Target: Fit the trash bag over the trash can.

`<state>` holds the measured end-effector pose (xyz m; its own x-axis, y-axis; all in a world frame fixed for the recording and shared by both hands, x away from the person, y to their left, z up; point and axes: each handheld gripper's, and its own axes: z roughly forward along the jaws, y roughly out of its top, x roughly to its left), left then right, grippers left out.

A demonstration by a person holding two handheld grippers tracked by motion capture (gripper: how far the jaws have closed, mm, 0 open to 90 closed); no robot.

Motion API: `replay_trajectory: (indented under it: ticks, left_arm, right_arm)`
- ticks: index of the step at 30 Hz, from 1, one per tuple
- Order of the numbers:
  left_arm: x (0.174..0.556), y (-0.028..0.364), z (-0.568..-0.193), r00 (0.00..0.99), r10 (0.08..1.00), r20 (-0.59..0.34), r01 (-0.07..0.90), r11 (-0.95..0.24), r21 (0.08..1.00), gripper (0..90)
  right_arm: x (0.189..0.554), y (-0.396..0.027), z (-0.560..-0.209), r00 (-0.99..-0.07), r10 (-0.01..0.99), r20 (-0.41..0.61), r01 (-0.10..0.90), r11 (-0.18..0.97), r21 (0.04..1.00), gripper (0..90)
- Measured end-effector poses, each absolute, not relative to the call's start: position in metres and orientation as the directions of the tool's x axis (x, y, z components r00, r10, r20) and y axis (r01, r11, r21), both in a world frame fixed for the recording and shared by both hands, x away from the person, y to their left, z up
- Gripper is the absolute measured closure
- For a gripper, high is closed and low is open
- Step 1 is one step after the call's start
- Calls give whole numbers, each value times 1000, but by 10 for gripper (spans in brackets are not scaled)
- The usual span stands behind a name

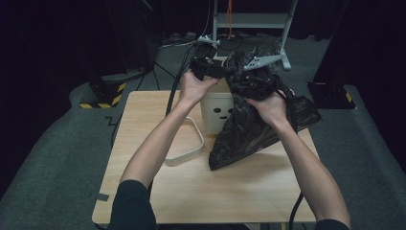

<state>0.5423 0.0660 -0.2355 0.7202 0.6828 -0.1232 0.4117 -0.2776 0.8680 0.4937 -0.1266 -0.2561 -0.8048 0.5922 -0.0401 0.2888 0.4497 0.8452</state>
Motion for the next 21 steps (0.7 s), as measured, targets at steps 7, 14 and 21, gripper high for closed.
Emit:
replay_trajectory:
  ticks: [7,14,21]
  left_arm:
    - [542,60,-238,742,661,-108,409,-319,855,634]
    - [539,56,-240,750,660,-47,391,-385,836,854]
    - [531,57,-237,731,680,62,350,-451,821,896]
  right_arm:
    - [493,-126,-257,-808,588,-43,282,449,848,898]
    - [493,-127,-258,-811,584,-41,276,443,853,863]
    - [484,-133,-252,-783,618,-74,251,423,870,658]
